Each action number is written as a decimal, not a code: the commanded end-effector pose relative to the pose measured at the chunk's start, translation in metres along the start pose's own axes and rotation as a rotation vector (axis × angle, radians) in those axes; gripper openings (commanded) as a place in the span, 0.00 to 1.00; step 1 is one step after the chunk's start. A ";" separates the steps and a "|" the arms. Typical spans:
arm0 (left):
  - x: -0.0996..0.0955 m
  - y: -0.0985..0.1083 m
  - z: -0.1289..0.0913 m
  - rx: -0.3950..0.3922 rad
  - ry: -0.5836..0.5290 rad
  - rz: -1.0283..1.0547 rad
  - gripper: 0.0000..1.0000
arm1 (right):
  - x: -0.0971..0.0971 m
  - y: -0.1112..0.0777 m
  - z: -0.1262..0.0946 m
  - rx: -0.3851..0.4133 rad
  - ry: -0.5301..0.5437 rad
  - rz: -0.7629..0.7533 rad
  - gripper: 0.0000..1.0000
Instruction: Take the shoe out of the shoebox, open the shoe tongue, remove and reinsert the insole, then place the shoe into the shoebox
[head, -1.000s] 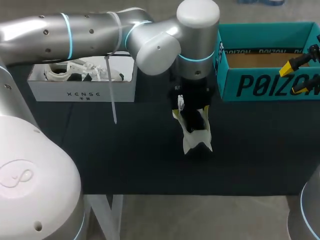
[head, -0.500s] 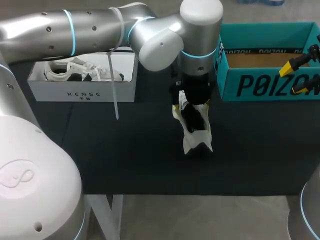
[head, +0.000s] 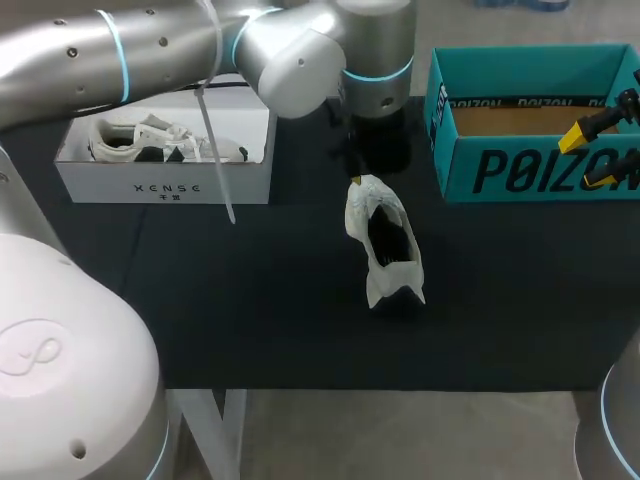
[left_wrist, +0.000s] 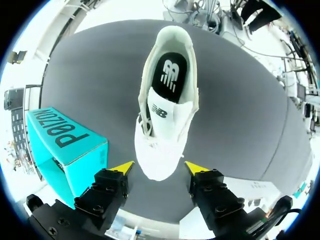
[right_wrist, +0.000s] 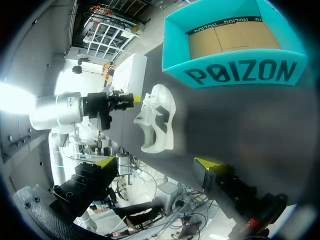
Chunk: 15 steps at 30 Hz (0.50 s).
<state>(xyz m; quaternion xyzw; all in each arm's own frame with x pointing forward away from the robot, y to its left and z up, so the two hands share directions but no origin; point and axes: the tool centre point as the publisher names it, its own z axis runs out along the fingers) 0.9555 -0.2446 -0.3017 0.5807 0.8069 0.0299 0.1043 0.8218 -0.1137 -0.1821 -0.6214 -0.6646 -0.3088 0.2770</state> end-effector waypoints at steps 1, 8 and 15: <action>0.007 -0.006 0.004 -0.021 0.002 0.009 0.39 | 0.000 0.000 0.000 0.002 -0.003 0.001 1.00; 0.010 -0.027 0.009 0.015 -0.003 0.024 0.14 | 0.000 0.000 0.000 0.002 -0.003 0.001 1.00; 0.015 -0.041 0.006 0.028 0.014 -0.011 0.00 | 0.000 0.000 0.000 0.002 -0.003 0.001 1.00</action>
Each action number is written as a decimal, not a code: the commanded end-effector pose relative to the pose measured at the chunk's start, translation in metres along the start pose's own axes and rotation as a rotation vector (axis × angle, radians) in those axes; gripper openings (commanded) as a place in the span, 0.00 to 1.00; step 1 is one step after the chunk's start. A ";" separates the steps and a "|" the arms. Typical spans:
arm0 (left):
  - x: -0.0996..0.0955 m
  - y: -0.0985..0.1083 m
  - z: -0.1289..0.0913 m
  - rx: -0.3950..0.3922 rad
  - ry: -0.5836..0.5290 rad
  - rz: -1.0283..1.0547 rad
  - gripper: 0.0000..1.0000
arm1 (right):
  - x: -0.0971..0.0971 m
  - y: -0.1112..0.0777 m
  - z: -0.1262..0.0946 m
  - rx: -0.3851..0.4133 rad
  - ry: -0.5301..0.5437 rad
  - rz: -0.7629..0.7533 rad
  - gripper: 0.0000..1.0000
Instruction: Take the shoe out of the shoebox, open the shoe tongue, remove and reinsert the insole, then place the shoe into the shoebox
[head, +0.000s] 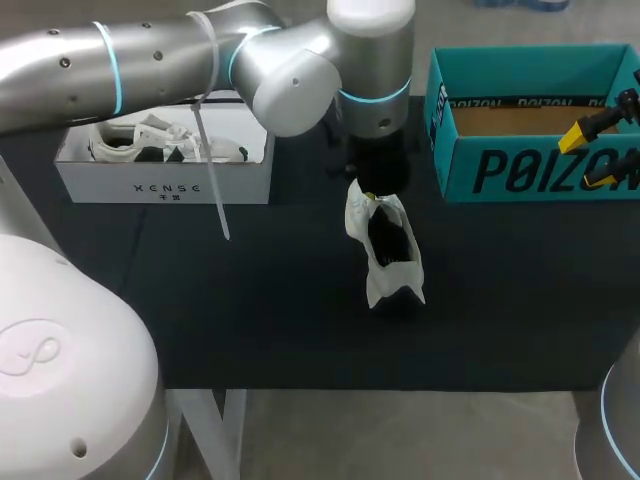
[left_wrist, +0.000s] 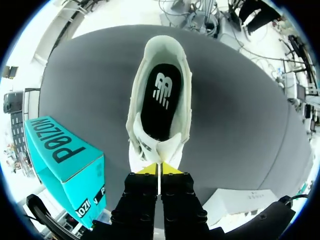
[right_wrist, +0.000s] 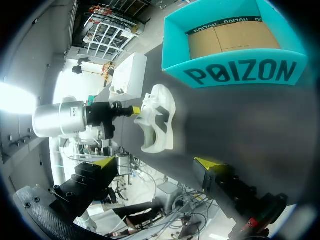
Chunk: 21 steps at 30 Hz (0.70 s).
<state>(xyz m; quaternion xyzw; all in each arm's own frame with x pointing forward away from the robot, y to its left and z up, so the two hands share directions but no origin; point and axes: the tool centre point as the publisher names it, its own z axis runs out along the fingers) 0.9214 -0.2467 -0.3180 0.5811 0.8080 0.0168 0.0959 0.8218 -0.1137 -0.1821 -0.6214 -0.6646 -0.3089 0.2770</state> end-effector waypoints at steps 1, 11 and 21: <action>0.006 -0.008 -0.002 -0.004 0.022 -0.021 0.00 | 0.000 0.000 0.000 0.002 -0.003 0.001 1.00; 0.026 -0.030 0.004 0.113 0.091 -0.185 0.00 | 0.000 0.000 0.000 0.002 -0.003 0.001 1.00; 0.019 -0.011 -0.038 0.152 0.002 -0.332 0.00 | 0.000 0.000 0.000 0.002 -0.003 0.001 1.00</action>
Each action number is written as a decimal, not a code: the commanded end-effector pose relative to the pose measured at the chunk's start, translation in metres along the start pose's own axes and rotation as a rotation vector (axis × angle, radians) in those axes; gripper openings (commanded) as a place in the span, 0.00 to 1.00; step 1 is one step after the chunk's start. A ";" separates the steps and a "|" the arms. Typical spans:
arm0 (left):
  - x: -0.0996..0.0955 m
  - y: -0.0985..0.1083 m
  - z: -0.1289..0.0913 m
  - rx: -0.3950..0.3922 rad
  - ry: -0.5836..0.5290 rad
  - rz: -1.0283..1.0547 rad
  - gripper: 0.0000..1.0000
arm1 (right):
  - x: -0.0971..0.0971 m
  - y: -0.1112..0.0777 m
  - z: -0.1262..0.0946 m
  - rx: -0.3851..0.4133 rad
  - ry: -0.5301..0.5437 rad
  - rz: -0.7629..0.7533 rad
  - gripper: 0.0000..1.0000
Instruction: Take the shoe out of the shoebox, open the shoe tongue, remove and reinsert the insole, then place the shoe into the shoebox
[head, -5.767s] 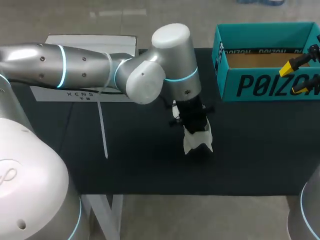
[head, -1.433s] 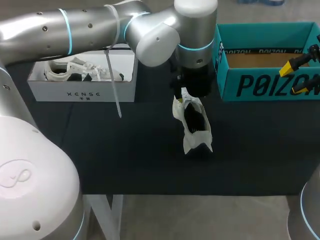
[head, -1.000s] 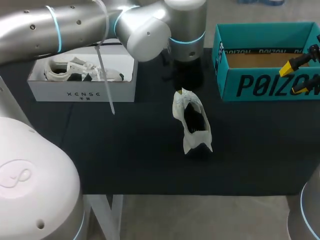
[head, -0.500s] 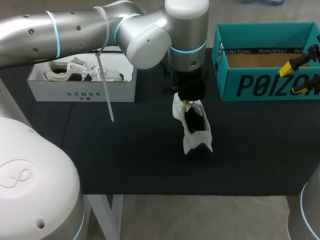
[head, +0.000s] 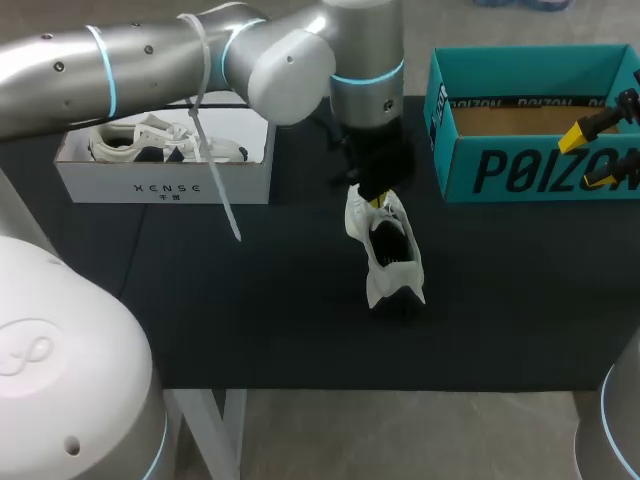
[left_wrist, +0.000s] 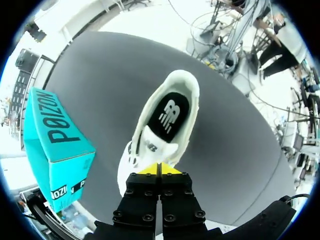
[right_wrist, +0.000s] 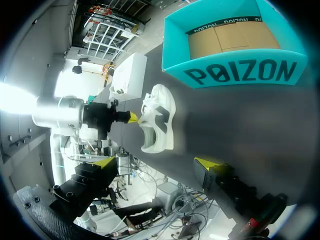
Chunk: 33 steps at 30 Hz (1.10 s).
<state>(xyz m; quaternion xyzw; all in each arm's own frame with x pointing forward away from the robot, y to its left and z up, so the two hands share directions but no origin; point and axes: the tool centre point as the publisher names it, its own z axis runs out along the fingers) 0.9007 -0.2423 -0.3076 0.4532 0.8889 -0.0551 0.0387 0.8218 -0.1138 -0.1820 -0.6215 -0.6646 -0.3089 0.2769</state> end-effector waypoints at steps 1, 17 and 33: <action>0.009 0.003 -0.028 0.020 -0.024 -0.026 0.00 | 0.000 0.000 0.000 0.002 -0.003 0.001 1.00; 0.031 -0.003 -0.040 0.288 0.094 -0.157 0.00 | 0.000 0.000 0.000 0.002 -0.003 0.001 1.00; 0.093 -0.017 -0.067 -0.003 0.201 -0.914 0.00 | 0.000 0.000 0.000 0.002 -0.003 0.001 1.00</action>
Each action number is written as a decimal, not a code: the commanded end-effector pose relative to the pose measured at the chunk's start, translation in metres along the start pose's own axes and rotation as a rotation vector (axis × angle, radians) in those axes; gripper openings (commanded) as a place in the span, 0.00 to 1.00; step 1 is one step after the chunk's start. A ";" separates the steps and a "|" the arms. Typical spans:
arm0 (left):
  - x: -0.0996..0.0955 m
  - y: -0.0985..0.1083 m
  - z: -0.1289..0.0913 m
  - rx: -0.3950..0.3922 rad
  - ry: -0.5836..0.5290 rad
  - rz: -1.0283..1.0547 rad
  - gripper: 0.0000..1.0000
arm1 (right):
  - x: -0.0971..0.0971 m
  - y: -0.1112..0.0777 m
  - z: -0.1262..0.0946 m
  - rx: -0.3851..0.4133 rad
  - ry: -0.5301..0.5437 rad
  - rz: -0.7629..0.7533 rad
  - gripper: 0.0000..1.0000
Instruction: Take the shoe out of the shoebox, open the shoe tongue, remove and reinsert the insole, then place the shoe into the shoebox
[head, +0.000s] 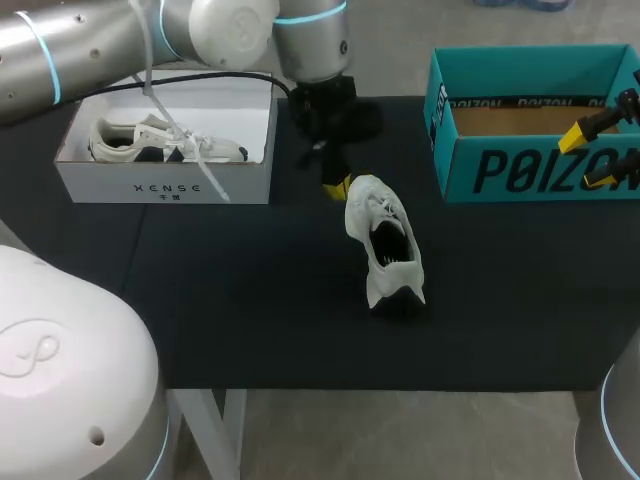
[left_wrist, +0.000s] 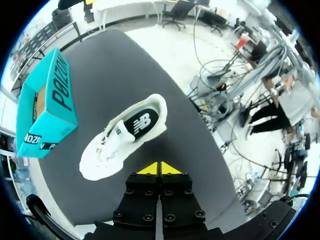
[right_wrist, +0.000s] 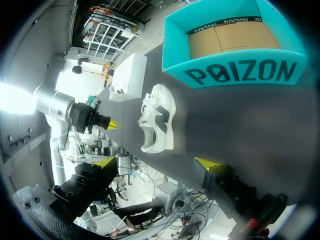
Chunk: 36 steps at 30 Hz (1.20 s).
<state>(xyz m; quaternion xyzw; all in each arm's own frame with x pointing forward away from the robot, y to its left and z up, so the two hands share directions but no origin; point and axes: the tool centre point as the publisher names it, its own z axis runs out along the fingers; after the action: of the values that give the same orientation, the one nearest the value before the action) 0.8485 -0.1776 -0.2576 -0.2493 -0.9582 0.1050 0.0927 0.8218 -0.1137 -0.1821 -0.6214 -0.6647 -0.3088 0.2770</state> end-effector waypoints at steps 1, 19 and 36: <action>0.020 -0.003 -0.003 -0.137 -0.048 -0.479 0.00 | 0.000 0.000 0.000 0.002 -0.003 0.001 1.00; 0.033 -0.055 0.029 0.139 -0.206 -0.950 0.00 | 0.000 0.000 0.000 0.002 -0.003 0.001 1.00; 0.055 -0.099 0.048 0.003 -0.227 -0.624 1.00 | 0.000 0.000 0.000 0.002 -0.003 0.001 1.00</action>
<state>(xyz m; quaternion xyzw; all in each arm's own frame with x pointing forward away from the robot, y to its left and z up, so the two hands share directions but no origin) 0.7488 -0.2362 -0.2790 0.0893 -0.9877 0.1251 0.0287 0.8218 -0.1137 -0.1821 -0.6214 -0.6646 -0.3088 0.2770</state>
